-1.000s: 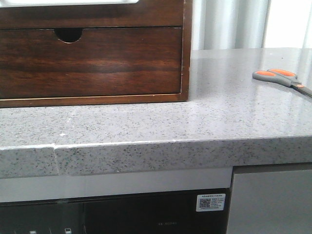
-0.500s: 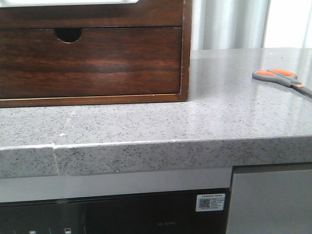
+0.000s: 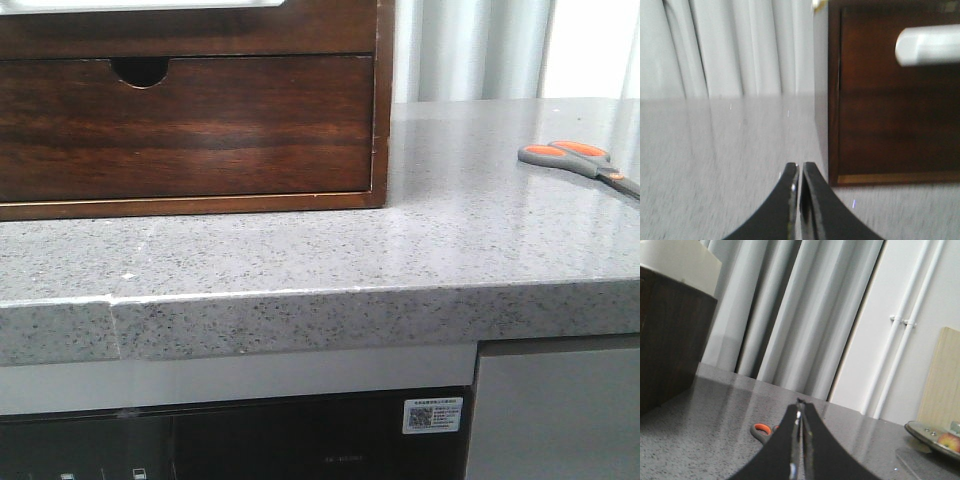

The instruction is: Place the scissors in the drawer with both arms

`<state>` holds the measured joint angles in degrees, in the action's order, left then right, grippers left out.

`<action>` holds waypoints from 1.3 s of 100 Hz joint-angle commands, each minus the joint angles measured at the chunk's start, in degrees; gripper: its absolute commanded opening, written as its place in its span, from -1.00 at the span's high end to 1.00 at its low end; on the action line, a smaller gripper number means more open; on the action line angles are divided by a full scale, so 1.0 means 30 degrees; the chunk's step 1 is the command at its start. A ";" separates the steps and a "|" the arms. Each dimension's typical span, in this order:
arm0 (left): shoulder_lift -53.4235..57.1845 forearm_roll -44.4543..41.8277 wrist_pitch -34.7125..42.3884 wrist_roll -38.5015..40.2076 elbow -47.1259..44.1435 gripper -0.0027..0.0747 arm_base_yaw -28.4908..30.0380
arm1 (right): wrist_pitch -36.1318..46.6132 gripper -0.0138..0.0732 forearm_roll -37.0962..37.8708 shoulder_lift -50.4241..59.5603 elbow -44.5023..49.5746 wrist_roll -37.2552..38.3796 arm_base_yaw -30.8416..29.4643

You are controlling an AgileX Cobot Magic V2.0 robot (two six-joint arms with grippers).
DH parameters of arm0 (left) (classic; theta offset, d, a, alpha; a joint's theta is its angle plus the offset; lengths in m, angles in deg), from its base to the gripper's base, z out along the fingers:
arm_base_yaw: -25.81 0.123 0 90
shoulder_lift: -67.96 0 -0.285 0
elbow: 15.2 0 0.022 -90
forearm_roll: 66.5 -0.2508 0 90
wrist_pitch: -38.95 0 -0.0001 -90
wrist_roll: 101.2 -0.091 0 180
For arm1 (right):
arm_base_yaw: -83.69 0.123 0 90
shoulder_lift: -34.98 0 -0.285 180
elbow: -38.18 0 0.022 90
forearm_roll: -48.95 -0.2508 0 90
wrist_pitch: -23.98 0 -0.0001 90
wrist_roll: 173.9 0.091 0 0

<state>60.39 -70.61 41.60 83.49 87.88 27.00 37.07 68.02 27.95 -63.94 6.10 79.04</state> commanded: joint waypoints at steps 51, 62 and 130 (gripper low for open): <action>-0.2098 0.0865 -0.1985 0.0521 0.6103 0.98 -0.0017 | -0.7186 0.79 -0.2233 -0.3819 -0.6562 0.4930 -0.0069; -0.2686 0.0865 -0.1882 0.0521 0.6339 0.98 -0.0017 | -0.8611 0.79 -0.3753 -0.5190 -0.8004 0.4930 -0.0069; -0.4687 -0.0148 0.0650 0.0472 0.6261 -0.04 -0.0206 | -1.0855 0.79 -0.4023 -0.6159 -0.8427 0.4930 -0.0069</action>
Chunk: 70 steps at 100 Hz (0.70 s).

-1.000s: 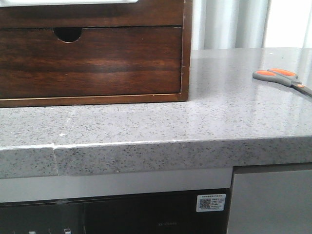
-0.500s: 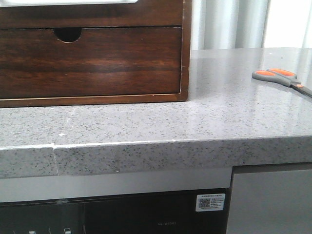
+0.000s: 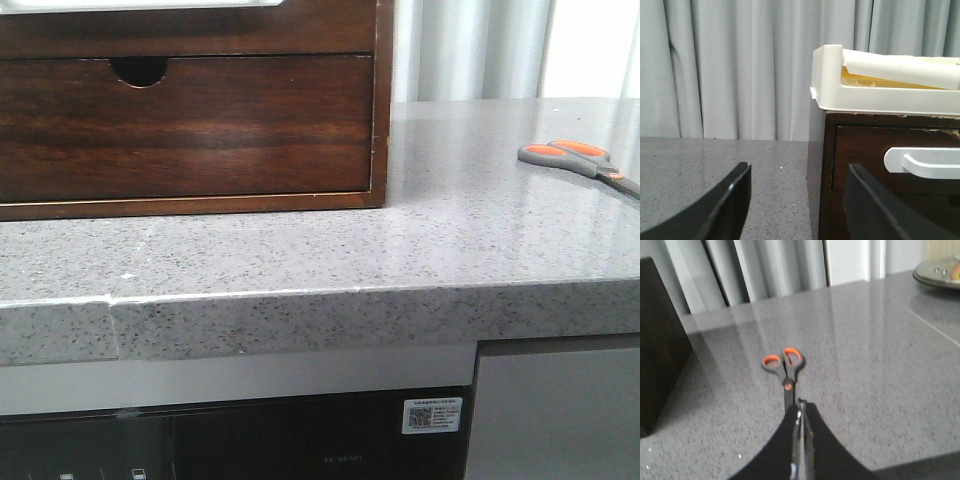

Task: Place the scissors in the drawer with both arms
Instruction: 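Close the left gripper on the white drawer handle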

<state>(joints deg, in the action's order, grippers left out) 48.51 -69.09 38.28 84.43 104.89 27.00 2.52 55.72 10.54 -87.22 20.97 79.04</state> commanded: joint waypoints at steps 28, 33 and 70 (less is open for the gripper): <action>-0.4424 -0.7866 0.5237 0.0159 0.0590 -0.02 -0.3645 | 0.0533 0.79 0.0078 -0.0356 -0.0629 -0.0029 -0.0069; -0.5317 -0.9244 0.5753 0.0159 0.0746 -0.02 -0.4490 | 0.0489 0.79 0.0078 -0.0356 -0.0629 -0.0029 -0.0069; -1.1873 -1.7093 0.5880 0.0114 0.4043 -0.02 -0.7042 | -0.0120 0.79 0.0078 -0.0356 -0.0551 -0.0029 -0.0069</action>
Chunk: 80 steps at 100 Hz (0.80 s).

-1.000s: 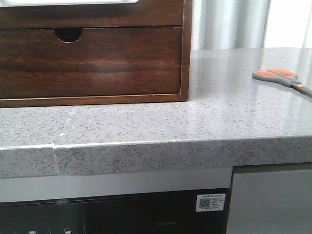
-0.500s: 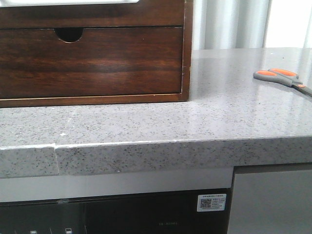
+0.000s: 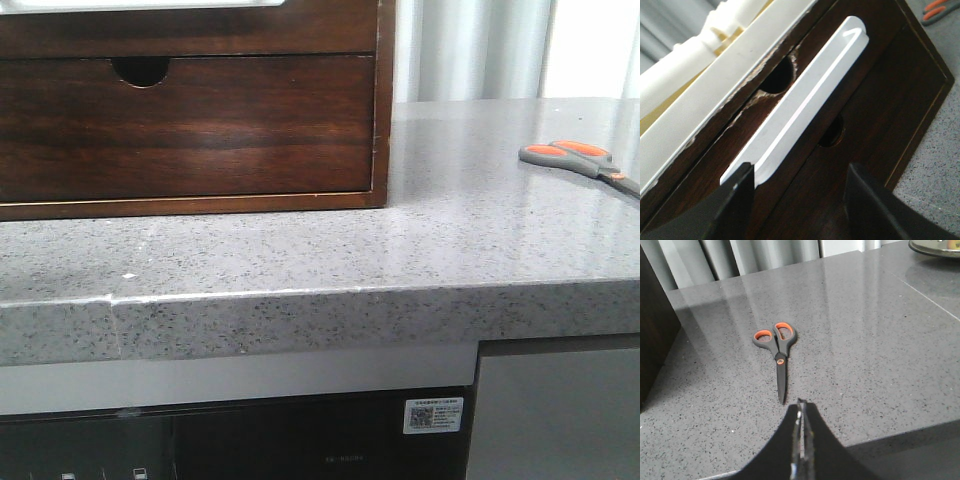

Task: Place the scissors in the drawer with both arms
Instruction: 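Close the left gripper on the white drawer handle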

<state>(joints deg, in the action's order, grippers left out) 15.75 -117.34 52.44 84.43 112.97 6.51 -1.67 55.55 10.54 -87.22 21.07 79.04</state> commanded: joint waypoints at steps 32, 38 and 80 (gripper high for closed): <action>-0.4262 -0.3259 0.1655 -0.0166 0.3710 -0.02 -0.0215 | 0.1236 0.79 0.0134 -0.0356 -0.0490 -0.0061 -0.0069; -0.4724 -0.3669 0.1655 -0.0659 0.4089 -0.02 -0.0215 | 0.1236 0.79 0.0134 -0.0356 -0.0490 -0.0061 -0.0069; -0.6524 -0.3980 0.1022 -0.4008 0.5213 0.02 -0.0215 | 0.1236 0.79 0.0134 -0.0356 -0.0490 -0.0061 -0.0069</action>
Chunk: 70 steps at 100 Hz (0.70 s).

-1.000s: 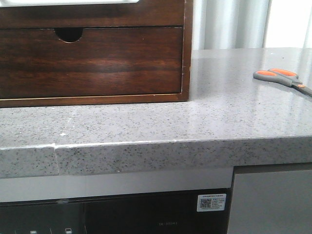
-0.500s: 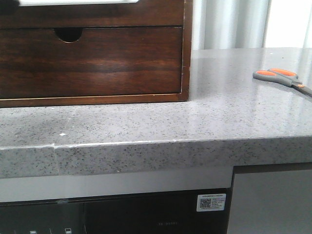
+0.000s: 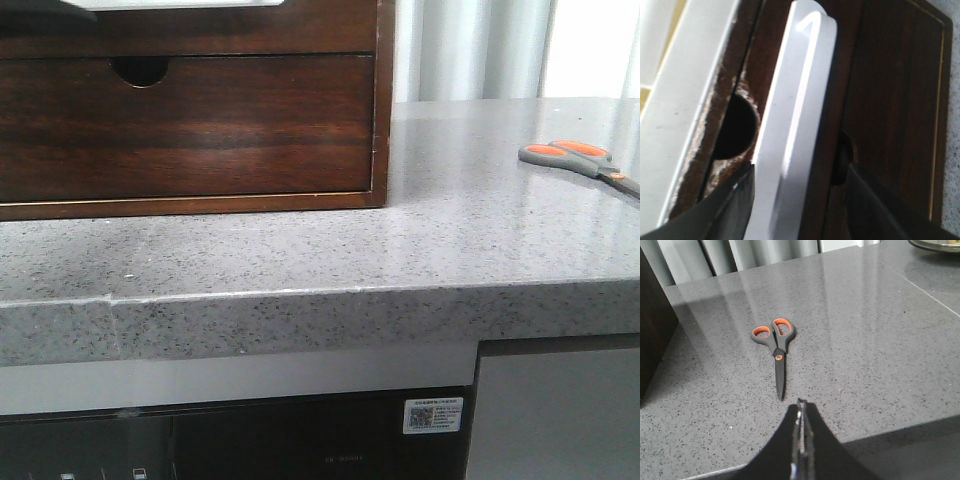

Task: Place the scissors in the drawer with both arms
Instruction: 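Close the left gripper on the white drawer handle, then pull the drawer out toward the robot with the left gripper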

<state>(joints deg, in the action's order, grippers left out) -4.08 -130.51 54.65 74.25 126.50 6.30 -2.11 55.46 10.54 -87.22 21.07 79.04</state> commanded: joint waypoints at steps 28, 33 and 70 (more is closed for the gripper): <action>0.0045 0.0411 -0.0373 -0.0894 0.0700 0.95 -0.0143 | 0.1383 0.79 0.0164 -0.0356 -0.0490 -0.0061 -0.0069; 0.0045 0.0411 -0.0373 -0.0894 0.0700 0.98 -0.0143 | 0.1383 0.79 0.0164 -0.0356 -0.0490 -0.0061 -0.0069; 0.1314 0.0445 -0.0299 -0.0894 0.0659 0.98 -0.0143 | 0.1383 0.79 0.0164 -0.0356 -0.0490 -0.0061 -0.0069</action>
<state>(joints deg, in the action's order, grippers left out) -2.83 -131.47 51.73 69.95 126.79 6.30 -2.20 55.46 10.54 -87.22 21.07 79.04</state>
